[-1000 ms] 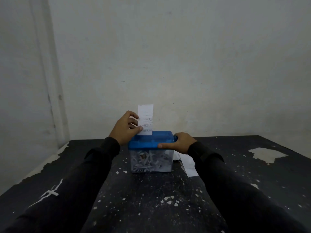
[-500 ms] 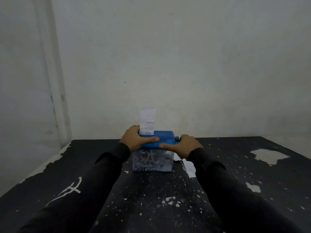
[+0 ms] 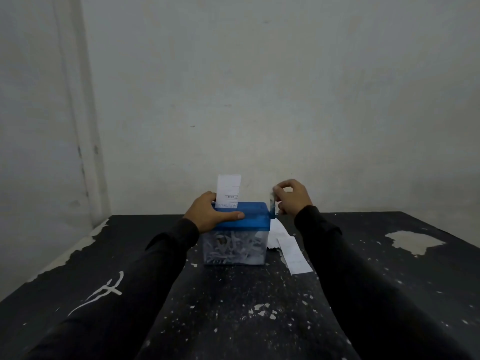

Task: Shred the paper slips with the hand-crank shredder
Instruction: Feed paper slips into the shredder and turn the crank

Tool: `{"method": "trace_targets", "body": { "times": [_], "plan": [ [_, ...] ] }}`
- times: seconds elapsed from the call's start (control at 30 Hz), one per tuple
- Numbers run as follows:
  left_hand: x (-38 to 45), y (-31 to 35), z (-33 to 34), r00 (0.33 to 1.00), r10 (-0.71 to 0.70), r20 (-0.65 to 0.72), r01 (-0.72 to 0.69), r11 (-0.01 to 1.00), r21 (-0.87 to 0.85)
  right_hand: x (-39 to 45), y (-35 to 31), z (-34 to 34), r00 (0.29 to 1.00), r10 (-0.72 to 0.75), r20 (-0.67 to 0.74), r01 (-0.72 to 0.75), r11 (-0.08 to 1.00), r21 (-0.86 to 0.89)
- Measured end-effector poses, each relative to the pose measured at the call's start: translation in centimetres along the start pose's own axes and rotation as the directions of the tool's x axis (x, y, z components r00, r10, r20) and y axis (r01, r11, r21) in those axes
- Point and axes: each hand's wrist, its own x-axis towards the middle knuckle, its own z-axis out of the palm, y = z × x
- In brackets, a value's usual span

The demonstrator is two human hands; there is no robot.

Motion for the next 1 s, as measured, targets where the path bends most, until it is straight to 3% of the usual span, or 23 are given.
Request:
{"method": "trace_targets", "body": {
  "times": [0.07,0.23,0.37,0.5,0.7,1.0],
  "plan": [
    [0.0,0.0,0.0,1.000,-0.004,-0.006,0.004,1.000,0.008,1.0,1.6,0.4,1.000,-0.011,-0.024,0.007,0.988,-0.154],
    [-0.2,-0.1,0.1,1.000,0.015,-0.010,-0.015,1.000,0.003,0.2,6.7,1.1,0.991,0.133,0.029,-0.115,0.930,-0.350],
    [-0.4,0.3,0.0,1.000,0.012,-0.014,-0.012,1.000,0.009,-2.3,9.0,0.1,0.996,0.065,0.055,-0.035,0.900,-0.434],
    [-0.3,0.5,0.1,1.000,0.001,-0.021,0.000,0.999,0.037,-5.0,9.2,-0.4,0.998,-0.032,0.045,0.046,0.931,-0.362],
    [-0.1,0.2,-0.1,1.000,-0.016,-0.006,0.016,0.998,0.067,-6.8,5.6,-0.5,0.965,-0.260,0.019,0.261,0.965,-0.032],
    [0.0,0.1,0.0,1.000,-0.031,-0.004,0.031,0.997,0.066,-0.5,1.7,-0.5,0.949,-0.316,0.001,0.307,0.920,-0.244]
  ]
}}
